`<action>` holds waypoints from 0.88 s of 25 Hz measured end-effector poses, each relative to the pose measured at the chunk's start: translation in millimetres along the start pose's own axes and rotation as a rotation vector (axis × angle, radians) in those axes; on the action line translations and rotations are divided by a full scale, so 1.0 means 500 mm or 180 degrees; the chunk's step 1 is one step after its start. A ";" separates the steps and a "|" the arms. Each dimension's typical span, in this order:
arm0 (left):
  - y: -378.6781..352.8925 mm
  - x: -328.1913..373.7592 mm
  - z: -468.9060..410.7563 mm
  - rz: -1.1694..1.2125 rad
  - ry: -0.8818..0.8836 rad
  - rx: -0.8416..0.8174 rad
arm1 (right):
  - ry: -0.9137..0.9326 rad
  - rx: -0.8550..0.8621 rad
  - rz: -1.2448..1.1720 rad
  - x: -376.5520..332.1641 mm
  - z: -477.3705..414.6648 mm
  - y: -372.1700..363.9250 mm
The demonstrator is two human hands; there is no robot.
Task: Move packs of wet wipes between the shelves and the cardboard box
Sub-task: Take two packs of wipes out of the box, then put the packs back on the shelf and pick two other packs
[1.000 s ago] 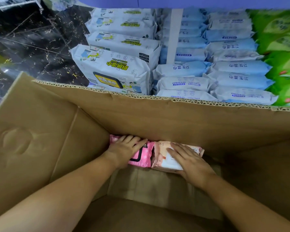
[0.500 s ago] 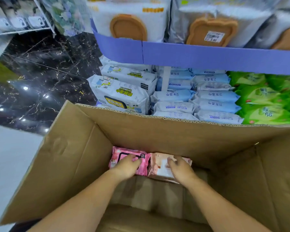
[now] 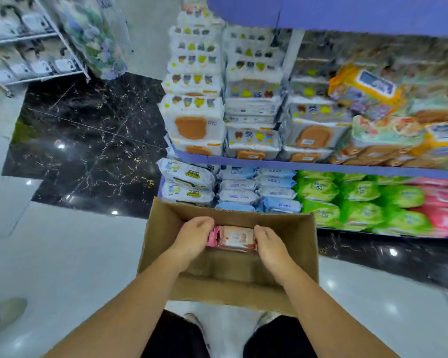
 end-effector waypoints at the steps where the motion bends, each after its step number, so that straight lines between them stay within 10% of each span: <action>1: 0.026 0.059 0.051 0.0100 -0.0038 0.0014 | 0.0040 0.0006 -0.0046 -0.052 0.056 0.026; 10: 0.159 0.699 0.425 0.0238 -0.1481 -0.0344 | 0.1033 0.0628 -0.0525 -0.527 0.488 0.364; 22: -0.050 1.453 0.791 0.0075 -0.3243 -0.0542 | 0.2588 0.1600 -0.0768 -0.851 0.764 1.039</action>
Point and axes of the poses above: each hand's wrist, its own z-axis away from the middle knuckle, its own y-axis out of the back of the hand, x = y × z, the point moved 10 cm from there along -z, towards the middle knuckle, and after that the axes turned 6 degrees about -z, right-handed, at the moved point
